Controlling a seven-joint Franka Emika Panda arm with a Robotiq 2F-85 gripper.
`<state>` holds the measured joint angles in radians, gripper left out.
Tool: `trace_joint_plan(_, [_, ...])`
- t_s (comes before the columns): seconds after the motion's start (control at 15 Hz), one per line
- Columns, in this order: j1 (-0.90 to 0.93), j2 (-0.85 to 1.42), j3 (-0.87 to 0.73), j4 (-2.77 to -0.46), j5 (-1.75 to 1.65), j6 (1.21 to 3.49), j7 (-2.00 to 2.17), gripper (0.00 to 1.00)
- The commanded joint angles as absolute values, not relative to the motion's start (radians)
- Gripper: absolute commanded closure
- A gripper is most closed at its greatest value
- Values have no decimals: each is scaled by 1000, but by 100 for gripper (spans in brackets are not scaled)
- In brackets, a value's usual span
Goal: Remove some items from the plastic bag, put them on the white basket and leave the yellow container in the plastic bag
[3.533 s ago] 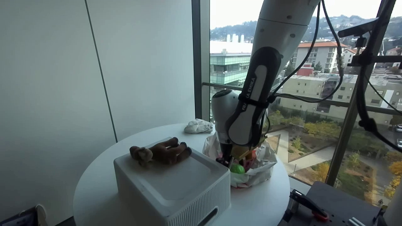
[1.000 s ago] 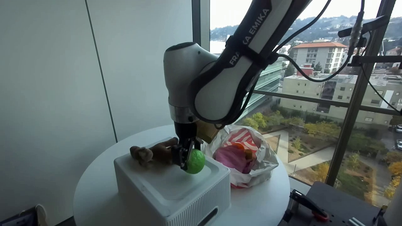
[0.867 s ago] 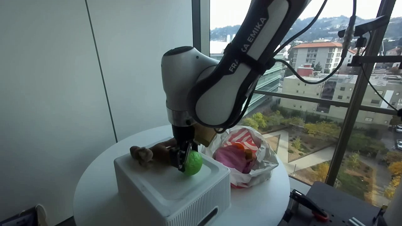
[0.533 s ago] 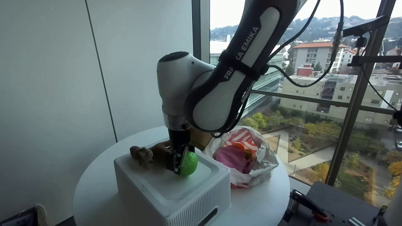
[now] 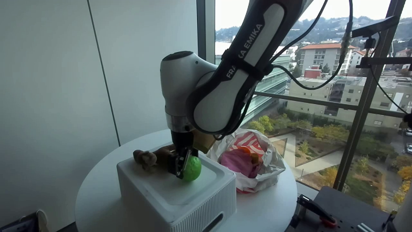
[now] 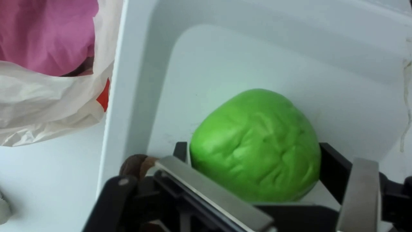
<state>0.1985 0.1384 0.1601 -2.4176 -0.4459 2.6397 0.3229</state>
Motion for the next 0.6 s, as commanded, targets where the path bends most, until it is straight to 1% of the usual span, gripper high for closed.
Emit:
trace_joint_plan(0.0, [214, 85, 130, -2407, -492, 2705, 349, 0])
trace_joint_plan(0.2, [187, 61, 114, -2348, -525, 2704, 393, 0])
trace_joint_plan(0.53, [139, 18, 21, -2295, -679, 2576, 549, 0])
